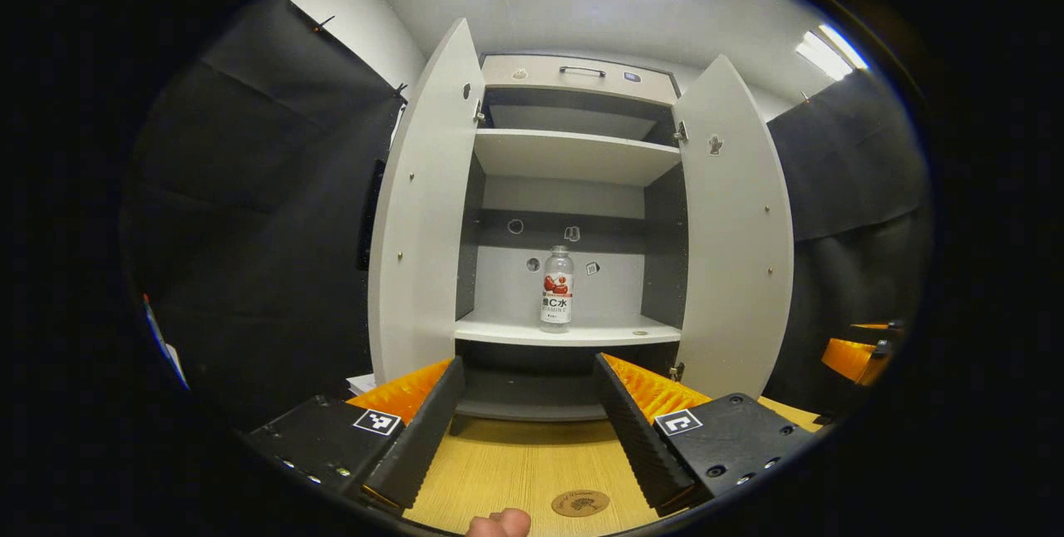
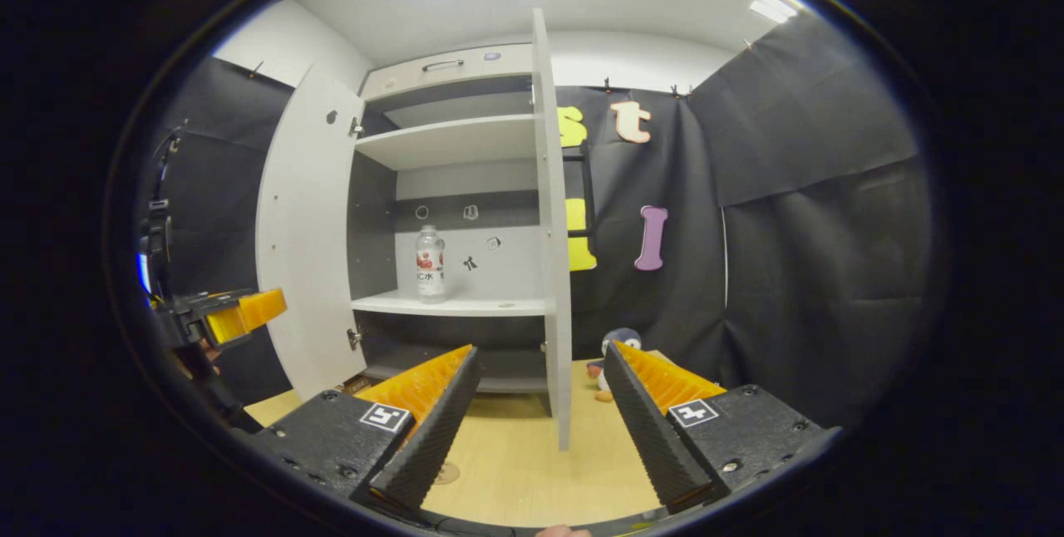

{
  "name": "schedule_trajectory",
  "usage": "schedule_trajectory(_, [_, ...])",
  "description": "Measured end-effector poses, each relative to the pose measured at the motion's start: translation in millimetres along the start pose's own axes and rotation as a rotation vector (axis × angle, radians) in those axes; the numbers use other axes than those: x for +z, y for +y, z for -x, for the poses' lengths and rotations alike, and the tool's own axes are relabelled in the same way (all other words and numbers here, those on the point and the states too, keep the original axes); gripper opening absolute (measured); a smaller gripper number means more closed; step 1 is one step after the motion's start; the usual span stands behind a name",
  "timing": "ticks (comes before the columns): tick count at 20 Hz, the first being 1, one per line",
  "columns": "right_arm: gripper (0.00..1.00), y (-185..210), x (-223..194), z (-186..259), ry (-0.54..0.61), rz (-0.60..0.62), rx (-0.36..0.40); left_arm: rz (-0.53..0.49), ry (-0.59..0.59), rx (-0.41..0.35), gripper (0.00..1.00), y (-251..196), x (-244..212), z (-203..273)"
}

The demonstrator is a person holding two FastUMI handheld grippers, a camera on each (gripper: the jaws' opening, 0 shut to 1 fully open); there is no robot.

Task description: Grasp the bottle in the cabinet with the left hand and place it on the coaster, then close the right door with the right hand and the left door with the left hand.

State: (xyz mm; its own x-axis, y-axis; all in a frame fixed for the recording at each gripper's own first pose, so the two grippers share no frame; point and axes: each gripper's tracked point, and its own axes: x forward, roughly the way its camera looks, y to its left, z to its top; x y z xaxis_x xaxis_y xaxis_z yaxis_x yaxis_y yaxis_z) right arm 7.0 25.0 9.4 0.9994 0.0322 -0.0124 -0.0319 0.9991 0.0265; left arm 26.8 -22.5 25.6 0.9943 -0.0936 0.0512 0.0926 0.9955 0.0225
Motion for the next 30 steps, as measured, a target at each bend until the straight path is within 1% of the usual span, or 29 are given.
schedule_trajectory(7, [0.98, 0, 3, 0, -0.002, 0.004, -0.007, 0.008, -0.063, -0.058, 0.95, -16, 30, -35])
schedule_trajectory(8, [0.98, -1, 3, 0, -0.001, 0.001, -0.011, 0.017, -0.064, -0.069, 0.99, -20, 33, -42])
schedule_trajectory(9, [0.98, 0, 3, 0, -0.003, -0.003, -0.014, 0.034, -0.064, -0.085, 0.95, -25, 36, -49])
schedule_trajectory(10, [0.98, 0, 4, 0, -0.005, -0.006, -0.017, 0.053, -0.064, -0.103, 0.99, -31, 40, -55])
schedule_trajectory(13, [0.98, -1, 9, 1, -0.019, -0.010, -0.026, 0.084, -0.052, -0.156, 0.99, -46, 48, -80])
schedule_trajectory(14, [0.98, -3, 12, 0, -0.026, -0.010, -0.033, 0.086, -0.044, -0.167, 0.95, -50, 48, -90])
schedule_trajectory(15, [0.98, -4, 12, 1, -0.031, -0.011, -0.041, 0.088, -0.041, -0.179, 0.99, -53, 50, -101])
schedule_trajectory(16, [0.98, -5, 13, 0, -0.033, -0.014, -0.047, 0.089, -0.035, -0.192, 0.95, -57, 50, -114])
schedule_trajectory(17, [0.98, -6, 15, -1, -0.037, -0.021, -0.049, 0.086, -0.030, -0.195, 0.99, -58, 50, -127])
schedule_trajectory(18, [0.98, -6, 16, -1, -0.040, -0.028, -0.051, 0.082, -0.029, -0.193, 0.95, -58, 50, -141])
schedule_trajectory(19, [0.98, -8, 16, -2, -0.043, -0.030, -0.057, 0.077, -0.026, -0.188, 0.95, -58, 50, -155])
schedule_trajectory(20, [0.98, -10, 17, -2, -0.044, -0.029, -0.068, 0.068, -0.026, -0.178, 0.99, -56, 50, -169])
schedule_trajectory(21, [0.98, -13, 17, -3, -0.046, -0.024, -0.077, 0.055, -0.030, -0.168, 0.95, -55, 50, -182])
schedule_trajectory(24, [0.98, -21, 18, -4, -0.049, -0.012, -0.113, 0.018, -0.035, -0.161, 0.95, -56, 47, -218])
schedule_trajectory(27, [0.98, -29, 17, -7, -0.049, -0.018, -0.155, 0.020, -0.022, -0.164, 0.95, -61, 40, -251])
schedule_trajectory(30, [0.98, -33, 17, -8, -0.039, -0.002, -0.187, -0.010, -0.023, -0.153, 0.95, -63, 35, -285])
